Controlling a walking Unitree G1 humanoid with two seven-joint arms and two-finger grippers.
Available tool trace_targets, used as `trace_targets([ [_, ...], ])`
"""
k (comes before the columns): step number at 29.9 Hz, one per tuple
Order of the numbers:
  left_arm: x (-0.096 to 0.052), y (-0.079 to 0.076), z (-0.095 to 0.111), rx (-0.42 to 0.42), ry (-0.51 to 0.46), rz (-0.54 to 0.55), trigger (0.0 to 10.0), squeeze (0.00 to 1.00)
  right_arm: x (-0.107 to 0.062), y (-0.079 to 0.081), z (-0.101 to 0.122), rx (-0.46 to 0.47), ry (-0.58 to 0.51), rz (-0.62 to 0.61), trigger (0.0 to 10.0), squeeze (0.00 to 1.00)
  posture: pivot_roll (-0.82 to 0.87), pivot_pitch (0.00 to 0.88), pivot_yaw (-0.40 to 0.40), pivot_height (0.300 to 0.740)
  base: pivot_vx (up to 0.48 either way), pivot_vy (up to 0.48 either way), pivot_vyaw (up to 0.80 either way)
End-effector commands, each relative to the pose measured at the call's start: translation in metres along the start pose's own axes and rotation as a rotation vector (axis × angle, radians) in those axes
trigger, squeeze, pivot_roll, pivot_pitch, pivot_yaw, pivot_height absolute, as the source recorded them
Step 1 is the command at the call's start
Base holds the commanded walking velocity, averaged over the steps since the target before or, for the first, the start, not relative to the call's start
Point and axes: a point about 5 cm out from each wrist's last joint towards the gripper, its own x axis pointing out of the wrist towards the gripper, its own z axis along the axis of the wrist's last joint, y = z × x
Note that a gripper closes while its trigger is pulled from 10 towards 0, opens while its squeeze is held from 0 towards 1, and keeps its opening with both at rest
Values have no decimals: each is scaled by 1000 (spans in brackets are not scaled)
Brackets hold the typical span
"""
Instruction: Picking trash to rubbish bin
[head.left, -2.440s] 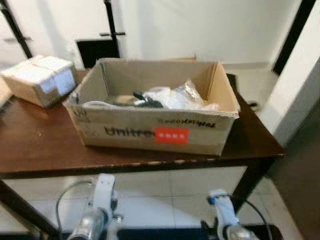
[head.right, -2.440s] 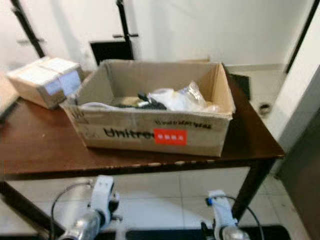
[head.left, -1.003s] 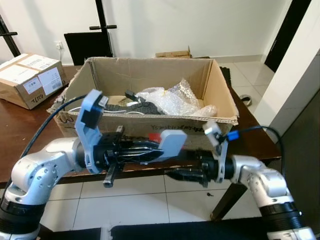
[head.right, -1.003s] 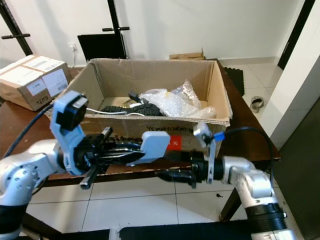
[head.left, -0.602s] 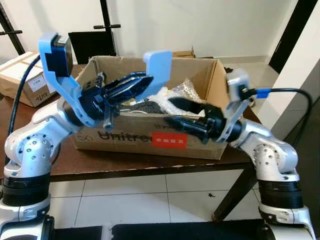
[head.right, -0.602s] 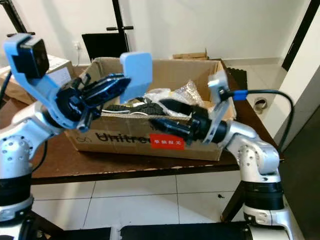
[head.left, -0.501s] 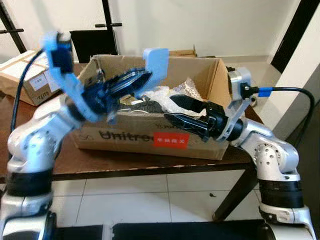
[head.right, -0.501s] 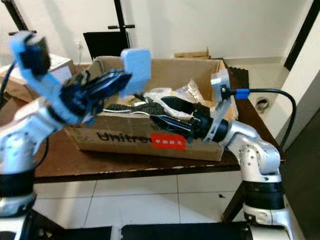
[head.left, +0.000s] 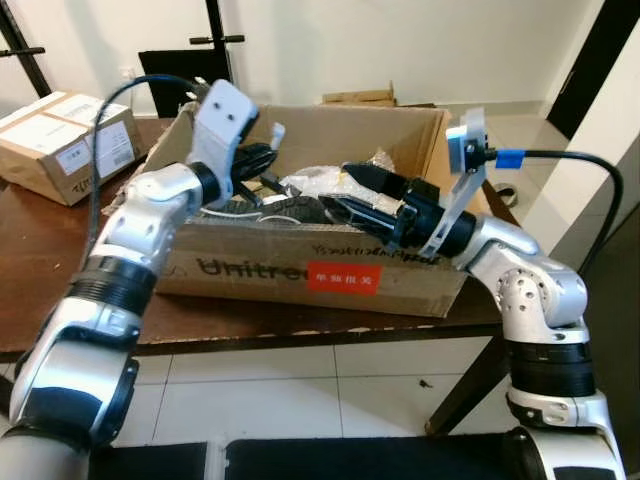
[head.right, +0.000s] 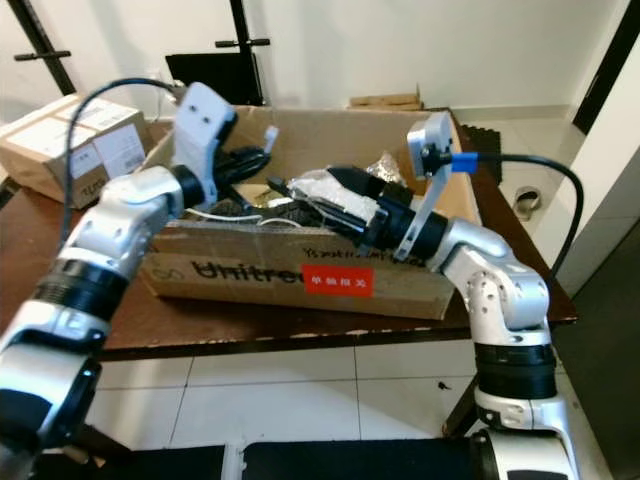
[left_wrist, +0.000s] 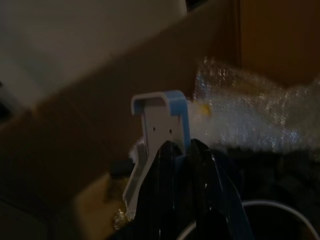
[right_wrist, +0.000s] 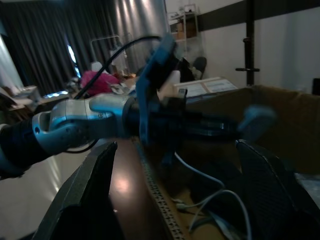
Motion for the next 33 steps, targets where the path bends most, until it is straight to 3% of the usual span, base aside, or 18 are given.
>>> trace_targets([
  [1,6,-1,-4,21,31,-11,10000,957,5,5,3,-41,18,7,10000,0,-103,59,52,740,0,0,0],
  [9,13,4,-1,-81,13,-8,10000,1000,4,3,4,-63,40,-5,10000,0,-110,61,52,740,0,0,0],
  [14,11,9,-1,-61,11,-2,10000,1000,5,3,0,-69,76,-1,10000,0,-105,60,45,740,0,0,0],
  [15,10,13,2,-64,-3,15,10000,0,5,4,-1,-72,85,6,10000,0,-102,60,41,740,0,0,0],
  [24,-2,37,29,-105,-138,45,10000,0,8,3,-2,-91,112,19,10000,0,-96,58,33,740,0,0,0],
  [31,-7,42,24,-101,-92,27,10000,0,8,1,-4,-107,147,17,10000,0,-94,56,33,740,0,0,0],
  [32,-7,43,20,-115,-59,48,10000,1000,8,0,-4,-110,152,16,10000,0,-93,56,33,740,0,0,0],
  [33,-7,44,17,-137,-38,61,10000,1000,9,0,-4,-112,153,15,10000,0,-94,56,33,740,0,0,0],
])
